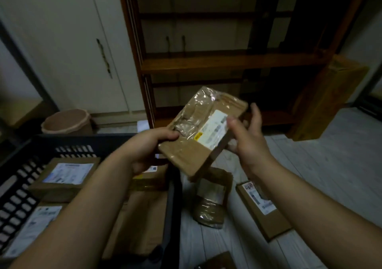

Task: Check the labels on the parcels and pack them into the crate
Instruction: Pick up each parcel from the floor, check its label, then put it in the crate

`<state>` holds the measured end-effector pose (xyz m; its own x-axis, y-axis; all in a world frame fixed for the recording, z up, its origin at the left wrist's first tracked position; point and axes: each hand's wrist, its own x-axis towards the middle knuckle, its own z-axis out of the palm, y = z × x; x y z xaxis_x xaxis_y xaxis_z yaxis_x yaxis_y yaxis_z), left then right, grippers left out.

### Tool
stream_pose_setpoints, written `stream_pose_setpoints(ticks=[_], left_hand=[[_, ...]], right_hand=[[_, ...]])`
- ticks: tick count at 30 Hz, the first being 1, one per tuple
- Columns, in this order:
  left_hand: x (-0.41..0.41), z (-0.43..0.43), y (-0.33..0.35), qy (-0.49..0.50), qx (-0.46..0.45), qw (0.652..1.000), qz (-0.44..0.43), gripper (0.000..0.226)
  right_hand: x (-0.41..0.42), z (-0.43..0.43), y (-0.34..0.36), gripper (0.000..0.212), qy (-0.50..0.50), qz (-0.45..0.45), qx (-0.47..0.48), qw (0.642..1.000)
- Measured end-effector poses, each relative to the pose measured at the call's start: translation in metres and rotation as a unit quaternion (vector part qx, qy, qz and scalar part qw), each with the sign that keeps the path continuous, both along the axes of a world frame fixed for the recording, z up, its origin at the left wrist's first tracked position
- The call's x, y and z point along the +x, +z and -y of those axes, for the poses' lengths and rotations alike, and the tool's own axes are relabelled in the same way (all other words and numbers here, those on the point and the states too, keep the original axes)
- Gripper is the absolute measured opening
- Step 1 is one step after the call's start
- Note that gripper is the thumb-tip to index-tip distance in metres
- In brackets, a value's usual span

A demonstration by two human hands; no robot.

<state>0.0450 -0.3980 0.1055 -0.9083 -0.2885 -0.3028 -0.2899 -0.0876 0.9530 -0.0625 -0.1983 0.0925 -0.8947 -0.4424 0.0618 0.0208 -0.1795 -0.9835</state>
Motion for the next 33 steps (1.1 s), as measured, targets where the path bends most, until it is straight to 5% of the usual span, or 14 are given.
stream_pose_setpoints(ticks=[5, 9, 12, 18, 21, 25, 30, 33], left_hand=[[0.016, 0.02, 0.009, 0.006, -0.013, 0.999, -0.029, 0.055], [0.02, 0.017, 0.006, 0.012, 0.039, 0.998, -0.055, 0.075], [0.023, 0.019, 0.008, 0.037, 0.018, 0.996, -0.074, 0.067], [0.057, 0.058, 0.022, 0.102, -0.016, 0.989, -0.108, 0.052], [0.08, 0.075, 0.02, 0.122, -0.04, 0.988, -0.084, 0.025], [0.106, 0.099, 0.01, 0.176, -0.067, 0.981, -0.041, 0.019], [0.119, 0.123, -0.003, 0.305, -0.117, 0.943, -0.061, 0.024], [0.127, 0.134, -0.011, 0.299, -0.153, 0.941, -0.05, 0.037]], right_hand=[[-0.003, 0.003, 0.003, 0.041, -0.016, -0.013, 0.039, 0.999], [0.007, 0.009, 0.003, 0.033, -0.049, 0.013, 0.001, 0.999], [0.017, 0.016, 0.001, 0.026, -0.013, -0.039, 0.039, 0.998], [0.047, 0.045, -0.006, 0.046, 0.105, -0.13, 0.101, 0.981], [0.063, 0.066, -0.014, 0.067, 0.145, -0.179, 0.147, 0.962], [0.081, 0.093, -0.025, 0.09, 0.164, -0.221, 0.18, 0.944], [0.092, 0.128, -0.029, 0.087, 0.179, -0.236, 0.19, 0.936], [0.097, 0.144, -0.034, 0.07, 0.191, -0.284, 0.25, 0.906]])
